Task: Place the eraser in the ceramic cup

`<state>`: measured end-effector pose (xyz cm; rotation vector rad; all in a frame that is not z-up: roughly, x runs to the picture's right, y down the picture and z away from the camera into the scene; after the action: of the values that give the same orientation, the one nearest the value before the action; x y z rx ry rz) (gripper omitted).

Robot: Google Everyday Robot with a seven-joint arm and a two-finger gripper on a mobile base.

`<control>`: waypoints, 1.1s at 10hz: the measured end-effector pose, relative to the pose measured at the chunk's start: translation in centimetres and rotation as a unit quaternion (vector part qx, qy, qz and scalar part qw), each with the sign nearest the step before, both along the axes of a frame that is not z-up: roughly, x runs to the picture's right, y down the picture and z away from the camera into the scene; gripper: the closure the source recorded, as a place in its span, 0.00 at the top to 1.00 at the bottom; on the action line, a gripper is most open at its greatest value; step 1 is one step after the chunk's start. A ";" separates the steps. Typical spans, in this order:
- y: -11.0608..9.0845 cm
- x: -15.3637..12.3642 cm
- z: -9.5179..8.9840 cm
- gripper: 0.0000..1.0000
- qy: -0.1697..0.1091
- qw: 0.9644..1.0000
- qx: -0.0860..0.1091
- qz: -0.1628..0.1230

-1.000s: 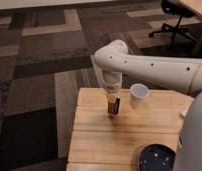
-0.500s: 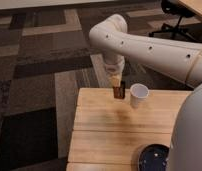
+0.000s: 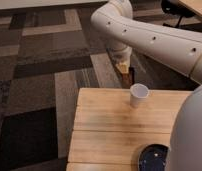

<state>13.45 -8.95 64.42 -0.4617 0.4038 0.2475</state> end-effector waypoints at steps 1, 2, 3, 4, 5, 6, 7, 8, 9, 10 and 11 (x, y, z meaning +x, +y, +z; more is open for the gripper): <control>0.1 0.8 -0.1 0.00 0.008 1.000 0.004 0.010; 0.4 1.4 -0.2 0.00 0.013 1.000 0.004 0.017; 0.7 2.1 -0.1 0.00 0.015 1.000 0.006 0.025; 0.9 2.3 0.1 0.00 0.013 0.999 0.007 0.030; 1.2 2.6 0.4 0.00 0.008 0.999 0.006 0.037; 1.4 2.9 0.5 0.00 0.005 0.999 0.004 0.039; 1.6 3.1 1.5 0.00 -0.006 0.999 0.001 0.039; 1.8 3.4 1.9 0.00 -0.009 0.999 0.000 0.042; 2.2 4.3 2.0 0.00 -0.006 0.999 -0.004 0.048; 2.7 4.8 2.2 0.00 -0.006 0.999 -0.009 0.052; 3.1 5.2 2.4 0.00 -0.007 0.998 -0.012 0.056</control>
<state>18.67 -5.86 66.86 -0.5095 0.3690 0.3475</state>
